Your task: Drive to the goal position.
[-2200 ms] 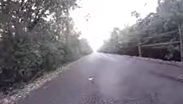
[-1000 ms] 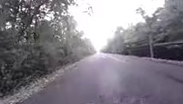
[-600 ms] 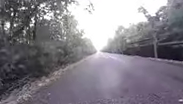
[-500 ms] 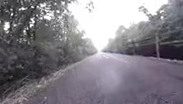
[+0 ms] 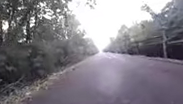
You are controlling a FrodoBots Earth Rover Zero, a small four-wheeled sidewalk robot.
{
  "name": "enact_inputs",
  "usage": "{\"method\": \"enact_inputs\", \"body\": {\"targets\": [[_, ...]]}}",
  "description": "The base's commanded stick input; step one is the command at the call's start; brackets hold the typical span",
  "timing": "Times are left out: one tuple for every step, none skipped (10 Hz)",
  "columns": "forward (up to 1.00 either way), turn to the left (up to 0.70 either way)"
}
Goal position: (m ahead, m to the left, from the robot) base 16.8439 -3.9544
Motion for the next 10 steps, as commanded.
{"method": "enact_inputs", "body": {"targets": [[1.0,0.0],[1.0,0.0],[1.0,0.0],[1.0,0.0],[1.0,0.0],[1.0,0.0],[1.0,0.0],[1.0,0.0],[1.0,0.0],[1.0,0.0]]}}
